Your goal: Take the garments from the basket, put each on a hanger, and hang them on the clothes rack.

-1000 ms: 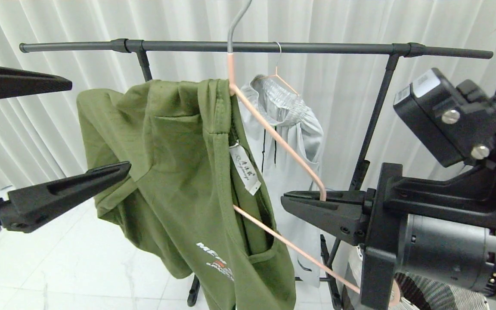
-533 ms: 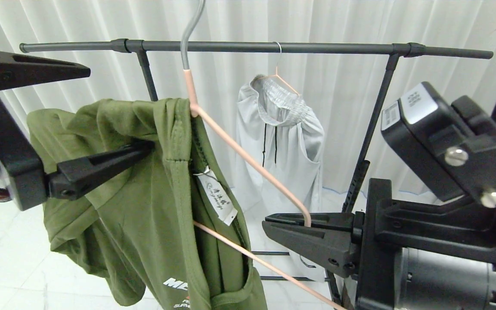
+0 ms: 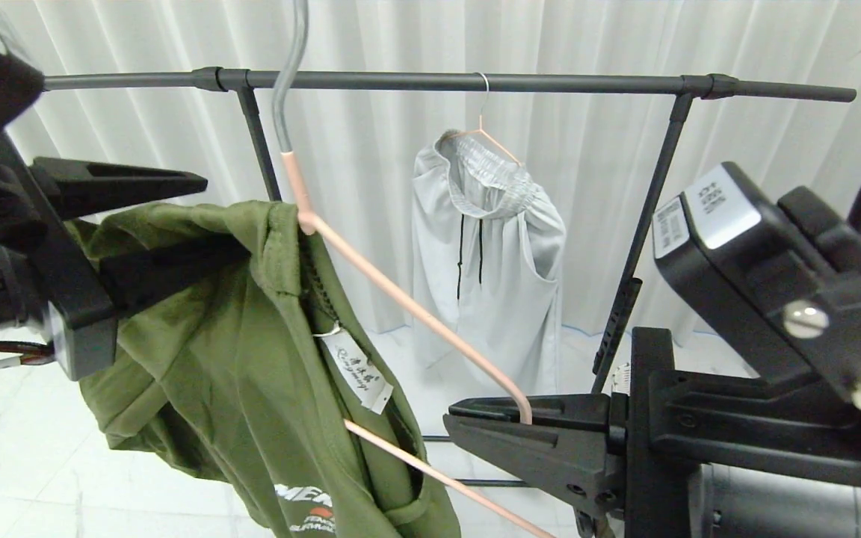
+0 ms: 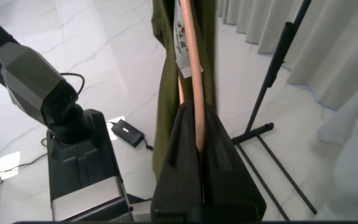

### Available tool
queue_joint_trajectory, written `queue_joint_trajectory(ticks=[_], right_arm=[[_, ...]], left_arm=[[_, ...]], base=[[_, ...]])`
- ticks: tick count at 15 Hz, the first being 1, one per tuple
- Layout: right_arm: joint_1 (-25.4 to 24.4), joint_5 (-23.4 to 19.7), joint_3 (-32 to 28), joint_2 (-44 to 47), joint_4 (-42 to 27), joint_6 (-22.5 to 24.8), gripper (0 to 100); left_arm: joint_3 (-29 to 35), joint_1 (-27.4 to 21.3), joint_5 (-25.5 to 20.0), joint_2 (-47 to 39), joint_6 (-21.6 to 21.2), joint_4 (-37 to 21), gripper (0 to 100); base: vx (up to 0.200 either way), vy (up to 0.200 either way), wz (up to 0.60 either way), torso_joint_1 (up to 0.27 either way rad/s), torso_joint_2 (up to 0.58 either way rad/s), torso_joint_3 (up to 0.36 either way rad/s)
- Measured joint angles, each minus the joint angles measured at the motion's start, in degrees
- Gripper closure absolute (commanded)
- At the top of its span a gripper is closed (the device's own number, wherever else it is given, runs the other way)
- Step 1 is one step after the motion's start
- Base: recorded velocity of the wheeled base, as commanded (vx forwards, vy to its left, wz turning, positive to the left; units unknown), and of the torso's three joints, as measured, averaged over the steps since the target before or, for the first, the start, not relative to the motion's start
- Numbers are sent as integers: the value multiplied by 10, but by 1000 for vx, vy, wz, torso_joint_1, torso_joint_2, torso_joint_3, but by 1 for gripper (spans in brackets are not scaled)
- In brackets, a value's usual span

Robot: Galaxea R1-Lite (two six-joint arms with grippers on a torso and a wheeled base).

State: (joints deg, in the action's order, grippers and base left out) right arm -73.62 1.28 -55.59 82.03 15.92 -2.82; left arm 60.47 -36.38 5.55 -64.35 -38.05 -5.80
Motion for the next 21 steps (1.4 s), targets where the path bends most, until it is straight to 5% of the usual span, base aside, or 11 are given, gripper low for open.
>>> queue_joint_trajectory(ticks=[6, 7, 14, 18, 21], right_arm=[[0, 2, 2, 0, 0, -1, 100], [1, 3, 2, 0, 0, -1, 0], [68, 36, 9, -10, 0, 31, 0], [98, 64, 10, -8, 1, 39, 0], [99, 95, 6, 20, 17, 35, 0]], left_arm=[[-9, 0, -13, 2, -1, 0, 100], [-12, 0, -13, 2, 0, 0, 100], [-44, 62, 10, 17, -40, 9, 100], [-64, 101, 58, 13, -37, 89, 100], [-86, 103, 62, 1, -2, 202, 100]], base=[[0, 0, 0, 0, 0, 0], [0, 0, 0, 0, 0, 0], [0, 0, 0, 0, 0, 0], [0, 0, 0, 0, 0, 0], [0, 0, 0, 0, 0, 0]])
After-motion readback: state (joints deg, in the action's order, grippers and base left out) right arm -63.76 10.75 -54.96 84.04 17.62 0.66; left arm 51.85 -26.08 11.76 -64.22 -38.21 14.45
